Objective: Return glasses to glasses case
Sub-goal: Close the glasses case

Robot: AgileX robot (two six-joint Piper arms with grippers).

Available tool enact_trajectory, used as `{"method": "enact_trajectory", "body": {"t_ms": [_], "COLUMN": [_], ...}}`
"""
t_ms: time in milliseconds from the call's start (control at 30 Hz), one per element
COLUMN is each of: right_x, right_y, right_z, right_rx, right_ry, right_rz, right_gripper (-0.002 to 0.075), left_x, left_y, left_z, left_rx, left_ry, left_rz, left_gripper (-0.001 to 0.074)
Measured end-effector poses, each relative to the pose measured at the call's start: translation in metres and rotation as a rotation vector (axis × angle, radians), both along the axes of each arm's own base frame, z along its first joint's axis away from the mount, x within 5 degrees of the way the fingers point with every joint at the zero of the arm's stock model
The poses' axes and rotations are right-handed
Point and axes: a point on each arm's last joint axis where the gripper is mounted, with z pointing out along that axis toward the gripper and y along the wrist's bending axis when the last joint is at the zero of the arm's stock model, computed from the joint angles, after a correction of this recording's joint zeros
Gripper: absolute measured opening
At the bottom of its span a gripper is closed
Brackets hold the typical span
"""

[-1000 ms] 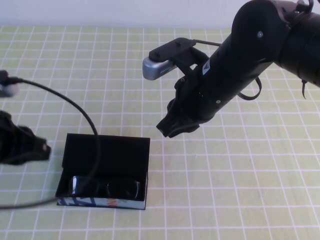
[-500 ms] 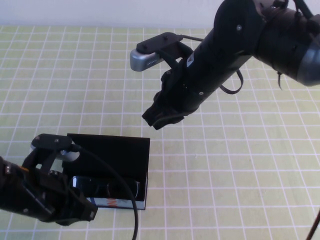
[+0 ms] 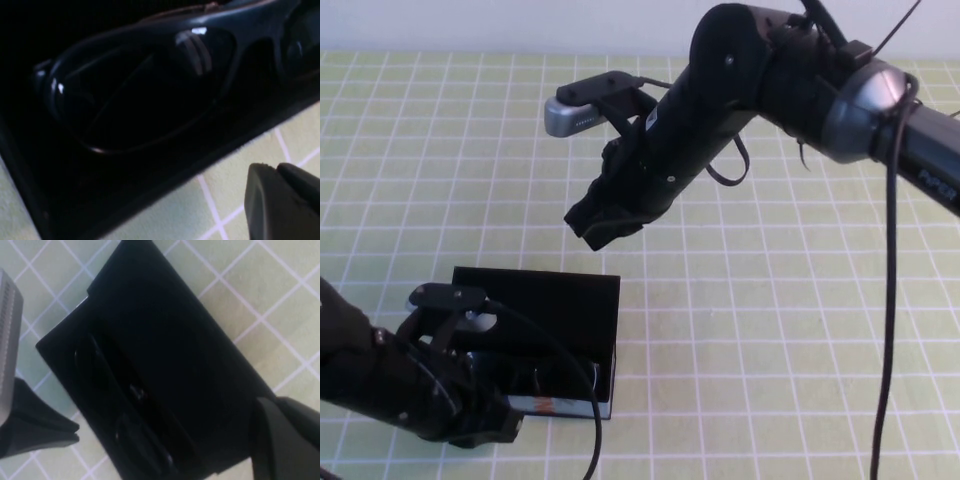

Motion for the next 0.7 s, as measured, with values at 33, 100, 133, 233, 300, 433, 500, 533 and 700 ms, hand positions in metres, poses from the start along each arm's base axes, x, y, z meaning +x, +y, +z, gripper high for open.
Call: {"method": "enact_trajectory", "body": {"t_ms": [33,100,133,233,300,433,500,533,700], "right_x": [0.002,0.007,0.009,0.016,0.021,0.028,0.03,0.03,0.028], "right_y": [0.001,0.005,0.007,0.014,0.019,0.027,0.029,0.03,0.03], "right_z": [-0.001,-0.008,-0.01,-0.022,-0.031,-0.046,-0.052,-0.055,-0.062], "right_rx": [0.001,0.001,0.003,0.011,0.025,0.032,0.021,0.014,-0.016], "right_ry": [-0.002,0.006,0.011,0.031,0.047,0.077,0.099,0.113,0.164], "right_rz": [0.0,0.0,0.0,-0.003,-0.006,-0.004,0.007,0.014,0.043], "right_gripper": [-0.0011,-0.0011,-0.0011,-0.0011,-0.0011,-0.0011,-0.0011,-0.0011,-0.0011], "left_x": [0.001,0.002,0.002,0.004,0.005,0.006,0.006,0.006,0.007], "left_y": [0.0,0.0,0.0,0.0,0.0,0.0,0.001,0.001,0.001], "left_z": [-0.001,-0.002,-0.002,-0.004,-0.005,-0.005,-0.005,-0.005,-0.005], "left_rx": [0.001,0.004,0.003,0.006,0.01,0.012,0.013,0.013,0.015], "left_ry": [-0.004,-0.008,-0.008,-0.01,-0.018,-0.027,-0.029,-0.03,-0.036], "left_rz": [0.0,0.005,0.007,0.018,0.023,0.03,0.031,0.031,0.033], "left_gripper": [-0.0003,-0.0003,-0.0003,-0.0003,-0.0003,-0.0003,-0.0003,-0.0003,-0.0003]}}
